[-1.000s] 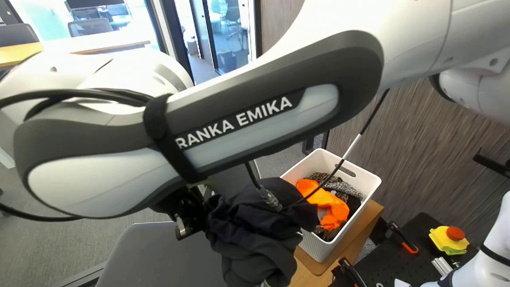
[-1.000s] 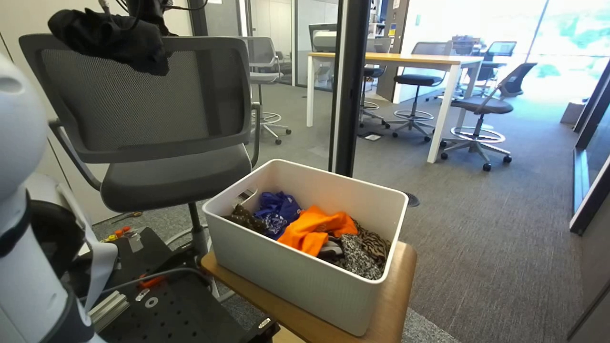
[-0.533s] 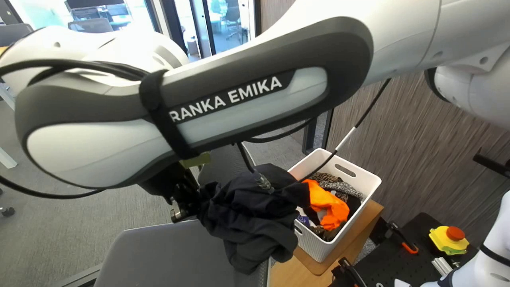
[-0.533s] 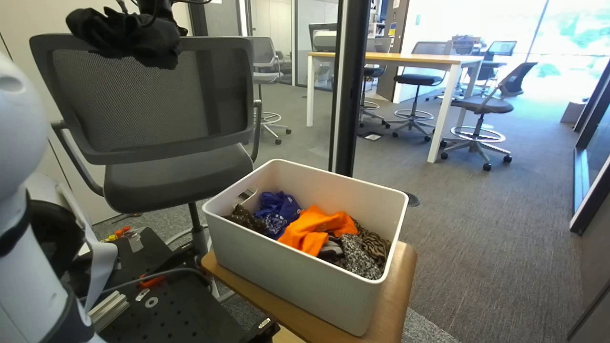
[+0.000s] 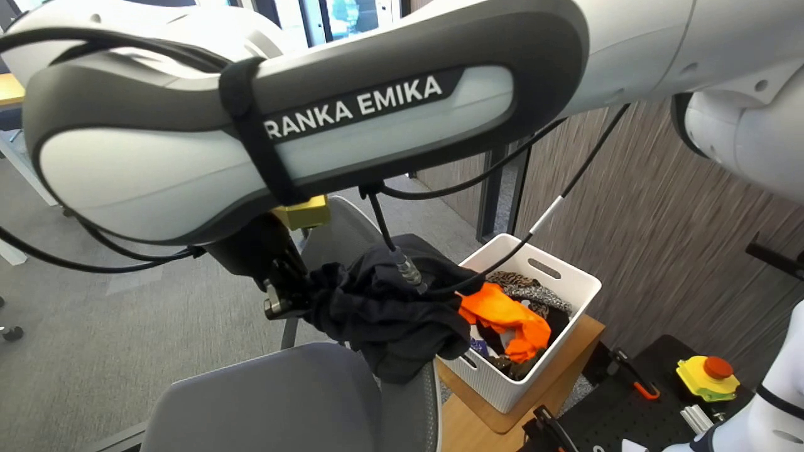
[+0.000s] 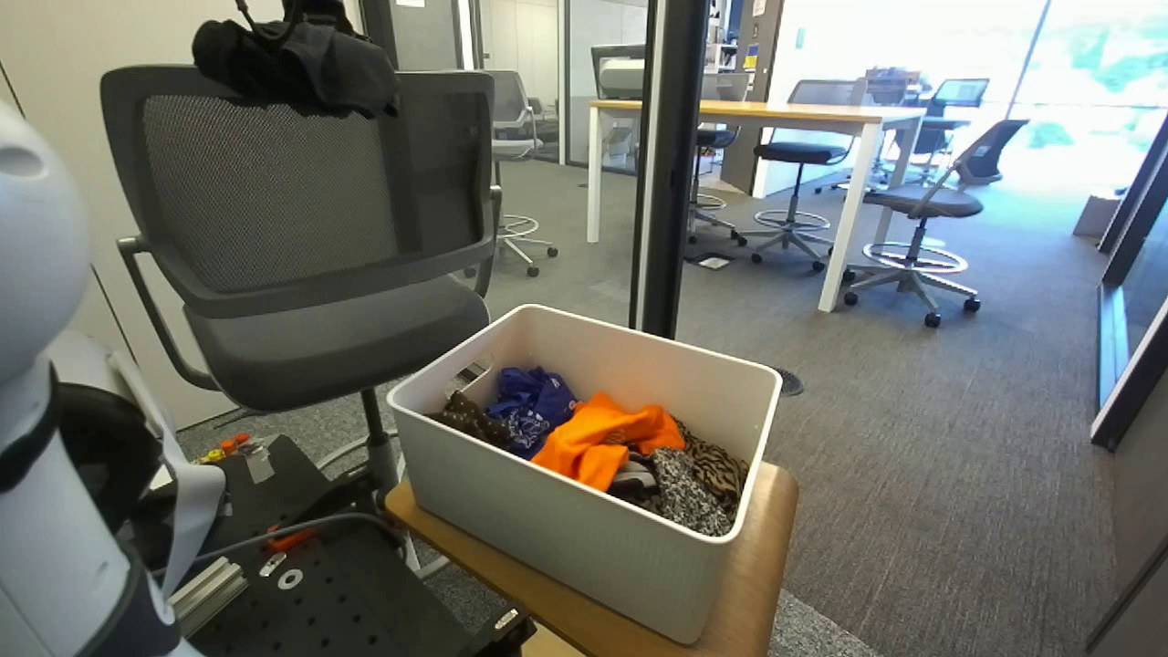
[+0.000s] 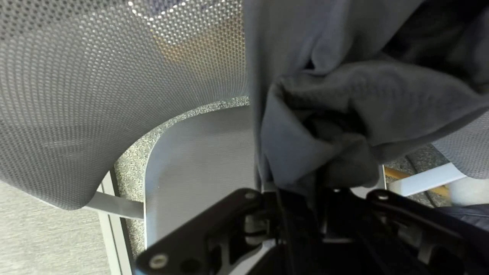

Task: Remove grey clothing from the white basket and hang it on the back of the chair

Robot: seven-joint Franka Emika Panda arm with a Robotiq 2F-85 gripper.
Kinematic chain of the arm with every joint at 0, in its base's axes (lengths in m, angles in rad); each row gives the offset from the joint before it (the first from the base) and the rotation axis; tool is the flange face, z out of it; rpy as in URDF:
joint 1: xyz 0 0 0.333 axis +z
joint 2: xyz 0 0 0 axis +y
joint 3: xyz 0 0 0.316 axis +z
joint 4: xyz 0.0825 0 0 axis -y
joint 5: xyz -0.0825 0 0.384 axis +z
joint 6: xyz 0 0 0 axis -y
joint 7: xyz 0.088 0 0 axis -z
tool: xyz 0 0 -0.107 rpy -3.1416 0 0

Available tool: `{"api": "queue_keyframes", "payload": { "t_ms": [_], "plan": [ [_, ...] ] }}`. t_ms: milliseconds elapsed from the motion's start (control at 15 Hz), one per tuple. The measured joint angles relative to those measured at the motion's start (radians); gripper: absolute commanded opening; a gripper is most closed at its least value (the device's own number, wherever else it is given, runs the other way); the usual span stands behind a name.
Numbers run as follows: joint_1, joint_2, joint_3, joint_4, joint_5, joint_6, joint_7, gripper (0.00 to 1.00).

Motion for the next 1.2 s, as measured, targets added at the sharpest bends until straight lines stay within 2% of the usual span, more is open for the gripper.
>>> {"api": "queue_keyframes", "payload": {
  "t_ms": [67, 600, 667, 1200],
  "plan": [
    [-0.002, -0.001, -0.003, 0.006, 0.002, -0.006, -0.006, 0.36],
    [-0.014, -0.005, -0.014, 0.058, 0.013, -0.073, -0.037, 0.96],
    [-0.017, -0.007, -0.014, 0.064, 0.015, -0.079, -0.040, 1.00],
    [-0.080, -0.068, -0.017, 0.088, 0.050, -0.120, -0.052, 1.00]
  ]
}}
